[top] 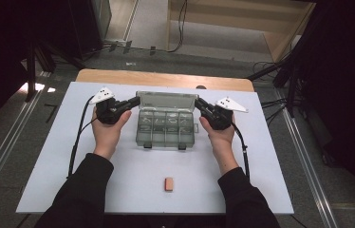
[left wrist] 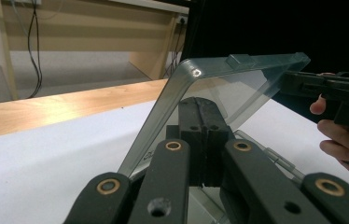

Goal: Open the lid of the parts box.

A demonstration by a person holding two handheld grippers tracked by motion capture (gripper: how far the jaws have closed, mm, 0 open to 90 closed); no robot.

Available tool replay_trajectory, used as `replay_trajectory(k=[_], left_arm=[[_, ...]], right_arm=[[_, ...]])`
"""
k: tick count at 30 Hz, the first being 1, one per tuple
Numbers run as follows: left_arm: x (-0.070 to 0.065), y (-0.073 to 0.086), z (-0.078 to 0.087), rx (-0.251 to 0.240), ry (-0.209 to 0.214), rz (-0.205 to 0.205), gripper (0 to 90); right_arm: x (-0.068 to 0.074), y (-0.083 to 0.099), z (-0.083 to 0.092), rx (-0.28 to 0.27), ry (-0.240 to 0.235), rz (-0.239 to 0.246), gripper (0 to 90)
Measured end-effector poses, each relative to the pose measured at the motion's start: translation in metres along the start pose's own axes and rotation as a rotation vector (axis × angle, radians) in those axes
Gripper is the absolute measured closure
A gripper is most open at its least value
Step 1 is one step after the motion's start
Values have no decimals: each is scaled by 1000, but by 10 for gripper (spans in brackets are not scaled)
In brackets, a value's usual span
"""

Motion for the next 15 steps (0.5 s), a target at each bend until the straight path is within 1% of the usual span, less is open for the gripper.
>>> replay_trajectory(k=[1, 4, 6, 7, 10, 15], left_arm=[[0, 0, 1, -5, -1, -8, 859], [1, 3, 6, -5, -13, -29, 830], [5, 5, 9, -9, -36, -29, 795], [8, 6, 10, -10, -51, -21, 779], [14, 13, 8, 16, -64, -12, 753], [17, 23, 0, 54, -80, -45, 749]], right_arm=[[1, 0, 0, -3, 6, 11, 801], [1, 0, 1, -5, 19, 19, 818], [1, 0, 1, -5, 24, 12, 821], [1, 0, 0, -6, 26, 9, 822], [1, 0, 0, -5, 35, 1, 827], [2, 1, -2, 3, 46, -14, 834]])
Point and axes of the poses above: each handheld gripper's, and its own axes: z roughly backward along the jaws, y roughly out of its underside, x roughly to its left, the point moved 8 cm from there along -z, roughly forward along the jaws, and after that the axes turned 13 degrees about -x, right-handed, at the moved point
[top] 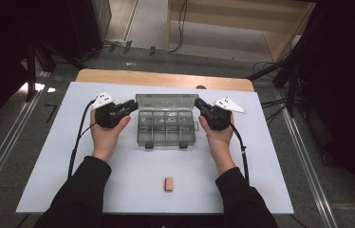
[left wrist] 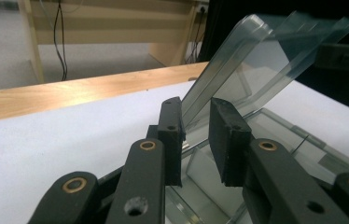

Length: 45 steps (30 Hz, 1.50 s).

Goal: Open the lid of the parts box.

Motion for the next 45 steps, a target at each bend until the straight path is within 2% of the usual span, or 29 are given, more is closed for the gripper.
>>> replay_trajectory(k=[6, 11, 21, 28, 31, 33, 39, 45], left_arm=[[2, 8, -9, 19, -21, -28, 770], [5, 8, -12, 10, -35, -36, 796], [10, 6, -20, 8, -57, -12, 816], [13, 4, -24, 8, -77, -15, 830], [14, 4, -26, 10, -78, -5, 832], [15, 4, -27, 9, -78, -5, 833], [18, 3, -30, 4, -68, 28, 836], [19, 4, -32, 0, -71, 34, 839]], right_arm=[[0, 0, -1, 0, 4, -1, 837], [0, 0, -1, 2, -1, -21, 836], [-3, -4, -7, 13, 7, -35, 844], [-8, -4, -14, 8, 7, -44, 826], [-10, 1, -18, 5, 0, -60, 757], [-12, 7, -22, 14, -4, -62, 745], [-18, 24, -30, 56, 4, -64, 740], [-21, 33, -32, 86, 26, -83, 779]])
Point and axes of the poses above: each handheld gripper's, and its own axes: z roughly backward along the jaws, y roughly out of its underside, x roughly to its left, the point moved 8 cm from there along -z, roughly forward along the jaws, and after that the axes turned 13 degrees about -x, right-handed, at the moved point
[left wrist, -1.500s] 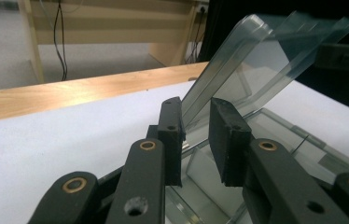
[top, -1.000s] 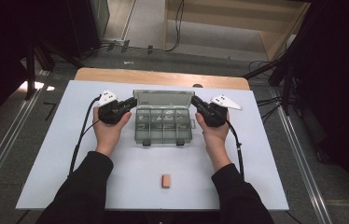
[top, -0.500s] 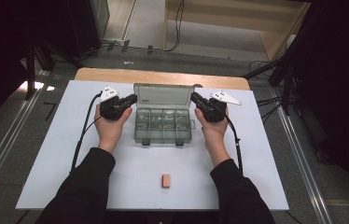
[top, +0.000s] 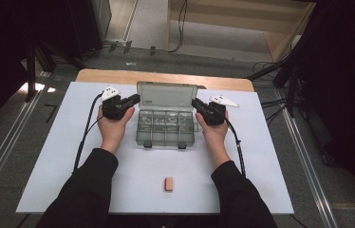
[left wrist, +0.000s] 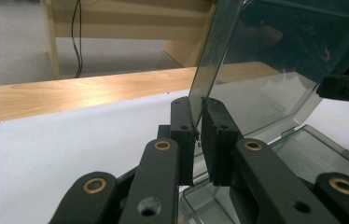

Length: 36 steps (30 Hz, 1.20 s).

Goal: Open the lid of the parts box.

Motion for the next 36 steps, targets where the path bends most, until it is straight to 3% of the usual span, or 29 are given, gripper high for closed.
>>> replay_trajectory(k=[8, 14, 23, 27, 36], left_arm=[[4, 2, -5, 18, 0, 29, 824], [9, 17, -9, 68, -5, 42, 816], [12, 20, -13, 60, -16, 104, 817], [14, 21, -15, 70, -22, 133, 819], [17, 23, -18, 89, -38, 186, 834]], right_arm=[[-1, 1, -3, 12, 44, -6, 815], [-2, 0, -4, 23, 40, -24, 816], [-6, 0, -9, 44, 25, -60, 820], [-9, 1, -11, 44, 23, -99, 819], [-13, 3, -19, 67, 27, -133, 820]])
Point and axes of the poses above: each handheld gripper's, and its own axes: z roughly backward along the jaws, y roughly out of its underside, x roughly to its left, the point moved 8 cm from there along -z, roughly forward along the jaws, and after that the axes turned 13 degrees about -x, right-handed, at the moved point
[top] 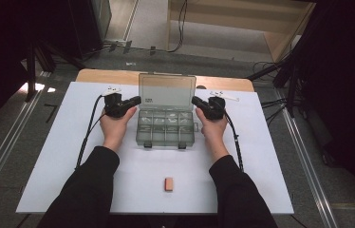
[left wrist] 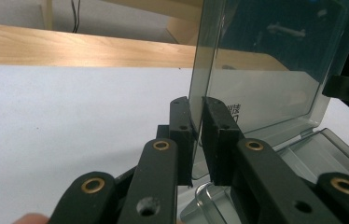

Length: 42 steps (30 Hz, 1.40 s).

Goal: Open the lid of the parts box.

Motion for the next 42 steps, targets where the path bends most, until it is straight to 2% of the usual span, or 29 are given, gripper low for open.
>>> replay_trajectory(k=[7, 9, 13, 20, 31, 35, 38, 42], left_arm=[[5, 4, -2, 15, -7, 40, 852], [7, 6, -2, 22, -4, 60, 856], [10, 10, -3, 46, -4, 79, 874], [11, 14, -5, 66, -13, 98, 873], [11, 16, -6, 83, -8, 91, 871], [10, 15, -5, 74, 3, 81, 827], [10, 14, -2, 81, -10, 52, 740], [8, 13, 3, 78, -14, 14, 626]], right_arm=[[-5, 8, -5, 26, 4, -35, 832], [-6, 10, -6, 33, 1, -101, 832], [-10, 15, -8, 57, 6, -100, 848], [-12, 19, -9, 80, 8, -130, 861], [-13, 22, -9, 113, 30, -127, 858], [-11, 20, -9, 98, 17, -105, 805], [-13, 19, -6, 94, 41, -71, 713], [-13, 16, 0, 66, 30, -44, 555]])
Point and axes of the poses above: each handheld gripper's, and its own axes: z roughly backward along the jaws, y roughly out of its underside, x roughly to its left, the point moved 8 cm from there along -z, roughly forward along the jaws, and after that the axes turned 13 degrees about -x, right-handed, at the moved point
